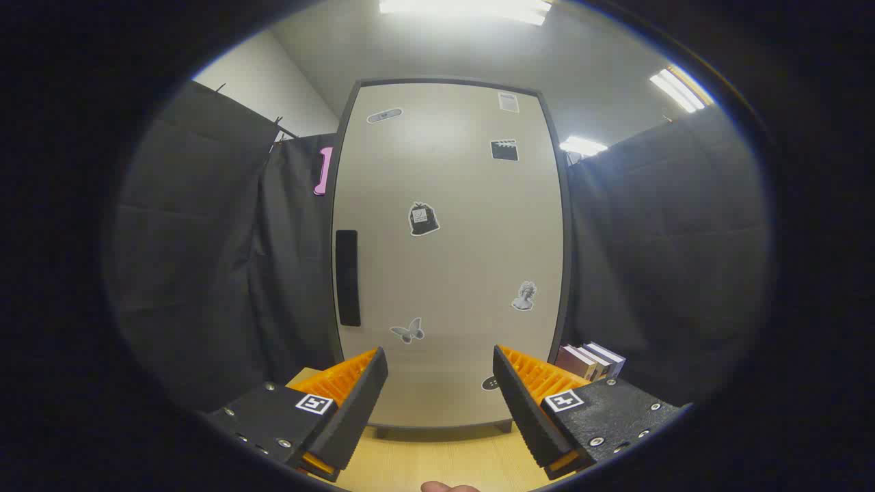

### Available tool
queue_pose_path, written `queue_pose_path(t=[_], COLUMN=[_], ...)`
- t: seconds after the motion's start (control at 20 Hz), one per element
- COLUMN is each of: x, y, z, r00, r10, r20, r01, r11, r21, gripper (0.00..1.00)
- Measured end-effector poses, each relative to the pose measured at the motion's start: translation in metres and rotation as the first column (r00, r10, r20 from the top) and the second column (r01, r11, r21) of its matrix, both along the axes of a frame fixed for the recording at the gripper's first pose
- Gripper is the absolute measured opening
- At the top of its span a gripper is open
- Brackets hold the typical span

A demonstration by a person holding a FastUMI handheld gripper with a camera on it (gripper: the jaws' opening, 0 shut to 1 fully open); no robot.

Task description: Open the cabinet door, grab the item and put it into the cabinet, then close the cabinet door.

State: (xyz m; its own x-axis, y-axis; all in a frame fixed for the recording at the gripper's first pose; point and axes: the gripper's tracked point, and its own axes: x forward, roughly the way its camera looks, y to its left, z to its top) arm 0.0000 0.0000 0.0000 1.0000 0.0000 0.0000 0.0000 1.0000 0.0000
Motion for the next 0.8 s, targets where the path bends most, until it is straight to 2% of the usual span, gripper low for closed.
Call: queue_pose_path(t=[0.8], x=[0.011], y=[-0.001], z=[-0.013], r00=[0.998], r10=[0.048], r20=[-0.050], r01=[-0.046], r11=[0.998], r21=[0.032], gripper=[0.96])
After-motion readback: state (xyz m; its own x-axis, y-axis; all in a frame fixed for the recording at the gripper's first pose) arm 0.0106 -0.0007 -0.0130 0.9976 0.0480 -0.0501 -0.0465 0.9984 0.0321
